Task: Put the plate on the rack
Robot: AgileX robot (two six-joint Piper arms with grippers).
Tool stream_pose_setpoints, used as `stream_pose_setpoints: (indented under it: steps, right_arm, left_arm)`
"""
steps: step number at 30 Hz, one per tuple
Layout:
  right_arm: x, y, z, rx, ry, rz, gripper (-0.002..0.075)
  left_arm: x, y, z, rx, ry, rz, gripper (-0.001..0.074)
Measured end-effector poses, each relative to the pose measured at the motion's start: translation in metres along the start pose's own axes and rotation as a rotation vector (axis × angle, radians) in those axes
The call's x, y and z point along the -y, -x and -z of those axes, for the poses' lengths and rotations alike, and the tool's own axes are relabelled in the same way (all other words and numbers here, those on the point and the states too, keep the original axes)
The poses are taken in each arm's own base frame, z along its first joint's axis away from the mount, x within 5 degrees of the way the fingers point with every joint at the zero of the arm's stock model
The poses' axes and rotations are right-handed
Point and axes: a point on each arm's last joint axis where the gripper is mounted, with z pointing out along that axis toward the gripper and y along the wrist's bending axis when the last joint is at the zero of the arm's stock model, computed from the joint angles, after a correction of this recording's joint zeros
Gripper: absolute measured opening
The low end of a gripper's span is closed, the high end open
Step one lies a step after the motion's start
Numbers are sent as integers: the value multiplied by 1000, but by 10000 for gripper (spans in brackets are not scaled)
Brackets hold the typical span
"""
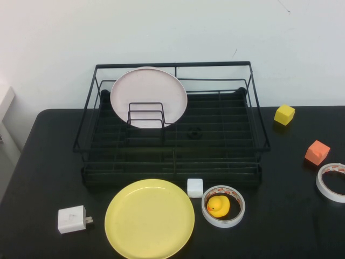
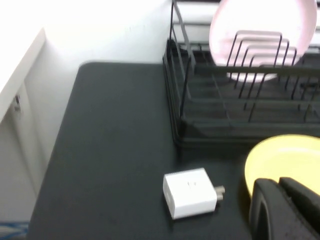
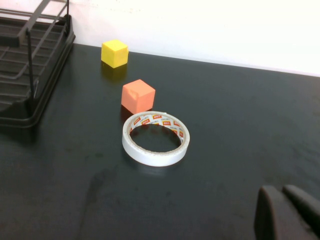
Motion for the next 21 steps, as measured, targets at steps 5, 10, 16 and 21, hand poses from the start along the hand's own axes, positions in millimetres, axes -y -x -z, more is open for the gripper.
stream_pose_setpoints:
  steps: [5, 10, 16, 21]
  right_arm:
    - [0, 0, 0, 0, 0, 0, -2]
    - [0, 0, 0, 0, 0, 0, -2]
    - [0, 0, 0, 0, 0, 0, -2]
    - [0, 0, 0, 0, 0, 0, -2]
  left_arm:
    - [0, 10, 0, 121, -5, 3, -3]
    - [1, 32, 6, 366, -13, 3, -3]
    - [2, 58, 21, 698, -26, 10, -3]
    - [2, 67, 30, 842, -33, 14, -3]
